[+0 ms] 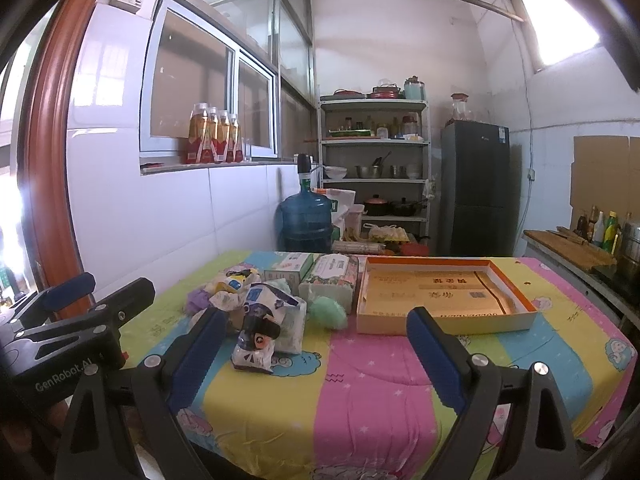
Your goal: Organize soft objects
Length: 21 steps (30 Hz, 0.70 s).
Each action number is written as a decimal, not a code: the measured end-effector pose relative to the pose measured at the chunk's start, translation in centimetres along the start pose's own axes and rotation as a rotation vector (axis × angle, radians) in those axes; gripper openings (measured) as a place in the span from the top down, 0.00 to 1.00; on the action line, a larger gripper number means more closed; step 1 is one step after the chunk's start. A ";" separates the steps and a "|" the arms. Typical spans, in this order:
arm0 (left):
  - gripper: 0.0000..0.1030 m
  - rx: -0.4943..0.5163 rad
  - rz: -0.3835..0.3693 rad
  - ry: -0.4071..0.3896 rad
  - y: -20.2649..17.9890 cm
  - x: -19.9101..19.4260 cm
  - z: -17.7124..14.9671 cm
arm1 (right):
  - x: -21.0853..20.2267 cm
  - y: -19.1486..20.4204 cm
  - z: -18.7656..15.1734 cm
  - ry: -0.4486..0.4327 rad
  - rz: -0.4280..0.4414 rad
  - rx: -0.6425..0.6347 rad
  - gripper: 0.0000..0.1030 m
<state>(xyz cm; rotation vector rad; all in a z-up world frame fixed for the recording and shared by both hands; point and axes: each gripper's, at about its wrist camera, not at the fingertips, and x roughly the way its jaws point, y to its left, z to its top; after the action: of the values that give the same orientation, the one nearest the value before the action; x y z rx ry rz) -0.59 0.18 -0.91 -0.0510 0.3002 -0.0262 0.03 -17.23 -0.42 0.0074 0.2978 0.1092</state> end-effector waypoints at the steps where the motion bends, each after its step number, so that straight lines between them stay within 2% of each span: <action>1: 0.14 -0.002 0.000 0.003 0.1 0.2 -0.1 | 0.1 0.0 -0.1 0.003 0.001 0.001 0.10; 9: 0.14 -0.019 0.011 0.030 1.0 1.5 -0.5 | 1.3 -0.6 -0.8 0.030 0.014 0.008 0.10; 15: 0.14 -0.017 0.031 0.073 2.2 3.9 -1.9 | 3.6 -1.3 -2.1 0.095 0.043 0.037 0.10; 21: 0.14 -0.019 -0.011 0.131 3.6 7.6 -3.3 | 6.8 -1.8 -3.5 0.154 0.065 0.058 0.10</action>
<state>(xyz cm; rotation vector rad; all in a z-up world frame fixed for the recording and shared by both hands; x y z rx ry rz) 5.72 3.39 -6.53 -0.0703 0.4314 -0.0376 5.67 -18.28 -5.84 0.0670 0.4552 0.1663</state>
